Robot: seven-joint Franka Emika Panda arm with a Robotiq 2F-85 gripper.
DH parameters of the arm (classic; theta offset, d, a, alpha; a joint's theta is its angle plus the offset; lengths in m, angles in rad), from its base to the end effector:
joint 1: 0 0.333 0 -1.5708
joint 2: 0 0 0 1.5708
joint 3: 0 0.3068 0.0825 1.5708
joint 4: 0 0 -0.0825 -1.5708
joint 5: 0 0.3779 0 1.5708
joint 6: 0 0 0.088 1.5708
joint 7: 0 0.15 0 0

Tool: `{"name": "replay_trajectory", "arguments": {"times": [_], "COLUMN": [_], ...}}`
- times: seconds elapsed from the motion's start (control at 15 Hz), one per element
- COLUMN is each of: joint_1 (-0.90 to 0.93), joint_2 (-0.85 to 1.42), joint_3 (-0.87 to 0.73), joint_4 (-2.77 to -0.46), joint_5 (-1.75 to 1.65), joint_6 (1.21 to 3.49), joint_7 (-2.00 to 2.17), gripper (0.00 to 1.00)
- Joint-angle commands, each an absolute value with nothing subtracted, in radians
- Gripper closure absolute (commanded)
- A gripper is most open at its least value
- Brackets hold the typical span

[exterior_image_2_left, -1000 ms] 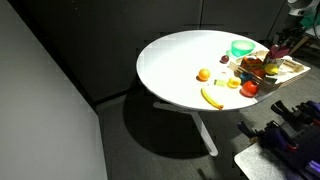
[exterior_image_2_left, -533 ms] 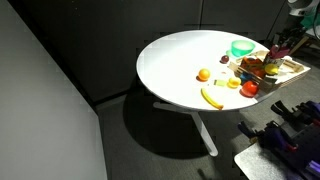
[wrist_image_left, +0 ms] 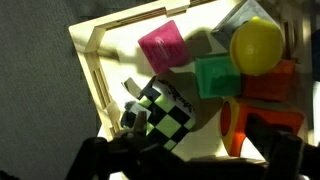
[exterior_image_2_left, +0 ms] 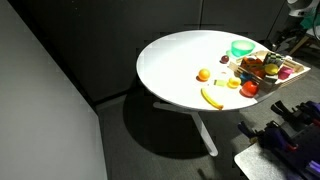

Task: Pick up the purple block and put it in the wooden tray

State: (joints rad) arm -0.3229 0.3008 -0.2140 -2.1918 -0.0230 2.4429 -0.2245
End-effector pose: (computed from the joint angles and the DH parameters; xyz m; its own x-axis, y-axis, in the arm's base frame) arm 0.4665 -0.2823 0.2000 0.9569 -0.2840 -0.0604 -0.2801 -0.9578 0.0651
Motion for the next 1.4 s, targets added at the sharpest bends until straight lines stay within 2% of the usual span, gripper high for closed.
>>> {"name": "replay_trajectory", "arguments": {"times": [0.0, 0.73, 1.33], "joint_1": [-0.327, -0.229, -0.134], "joint_2": [0.282, 0.418, 0.321], "joint_3": [-0.208, -0.140, -0.140], "joint_4": [-2.208, -2.175, -2.211], "joint_5": [-0.005, -0.058, -0.166], "joint_6": [2.455, 2.414, 2.428], "joint_7": [-0.256, -0.232, -0.202], "gripper": [0.00, 0.00, 0.00]}}
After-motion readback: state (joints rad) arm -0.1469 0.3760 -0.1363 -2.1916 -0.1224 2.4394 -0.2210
